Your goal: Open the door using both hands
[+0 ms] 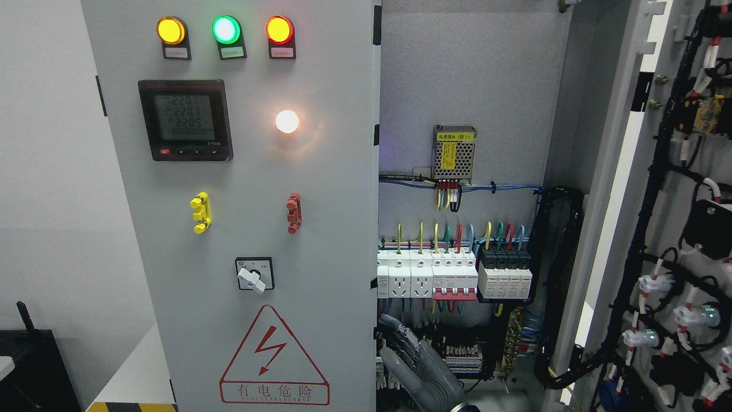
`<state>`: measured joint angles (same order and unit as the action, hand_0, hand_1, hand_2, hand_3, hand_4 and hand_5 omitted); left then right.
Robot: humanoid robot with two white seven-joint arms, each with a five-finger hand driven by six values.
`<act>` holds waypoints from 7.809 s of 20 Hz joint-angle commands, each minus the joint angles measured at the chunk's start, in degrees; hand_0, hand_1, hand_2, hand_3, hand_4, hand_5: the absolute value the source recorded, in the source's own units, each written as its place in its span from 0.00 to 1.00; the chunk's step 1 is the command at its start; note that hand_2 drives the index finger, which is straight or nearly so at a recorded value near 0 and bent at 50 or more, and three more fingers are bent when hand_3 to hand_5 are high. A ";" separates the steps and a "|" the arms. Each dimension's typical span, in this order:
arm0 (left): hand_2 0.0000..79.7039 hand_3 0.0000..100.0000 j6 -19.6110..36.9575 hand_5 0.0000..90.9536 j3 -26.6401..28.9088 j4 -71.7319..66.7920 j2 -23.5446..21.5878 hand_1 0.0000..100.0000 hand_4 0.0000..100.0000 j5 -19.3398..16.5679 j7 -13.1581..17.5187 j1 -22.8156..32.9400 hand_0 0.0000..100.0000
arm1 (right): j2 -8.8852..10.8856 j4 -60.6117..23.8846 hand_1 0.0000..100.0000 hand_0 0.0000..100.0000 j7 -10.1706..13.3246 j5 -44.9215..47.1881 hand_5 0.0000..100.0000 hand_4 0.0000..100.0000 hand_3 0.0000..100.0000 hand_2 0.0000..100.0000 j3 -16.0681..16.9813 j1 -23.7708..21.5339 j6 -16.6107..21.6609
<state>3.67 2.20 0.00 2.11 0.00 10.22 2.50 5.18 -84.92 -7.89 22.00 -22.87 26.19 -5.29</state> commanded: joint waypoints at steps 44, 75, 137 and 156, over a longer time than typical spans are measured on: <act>0.00 0.00 0.02 0.00 0.00 -1.23 0.00 0.39 0.00 0.00 -0.02 -0.04 0.12 | -0.26 7.04 0.39 0.12 -9.68 4.37 0.00 0.00 0.00 0.00 -0.07 6.24 -0.95; 0.00 0.00 0.02 0.00 0.00 -1.23 0.00 0.39 0.00 0.00 -0.02 -0.04 0.12 | -0.34 7.84 0.39 0.12 -13.63 6.04 0.00 0.00 0.00 0.00 -0.07 7.12 -0.95; 0.00 0.00 0.02 0.00 0.00 -1.23 0.00 0.39 0.00 0.00 -0.02 -0.04 0.12 | -1.31 -11.06 0.39 0.12 -18.30 17.55 0.00 0.00 0.00 0.00 -12.90 -0.44 -0.60; 0.00 0.00 0.02 0.00 0.00 -1.23 0.00 0.39 0.00 0.00 -0.02 -0.04 0.12 | -4.65 -12.73 0.39 0.12 -18.21 17.55 0.00 0.00 0.00 0.00 -19.67 0.09 -0.78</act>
<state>3.65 2.20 0.00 2.11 0.00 10.21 2.50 2.53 -96.46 -26.40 39.54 -38.43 26.13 -6.04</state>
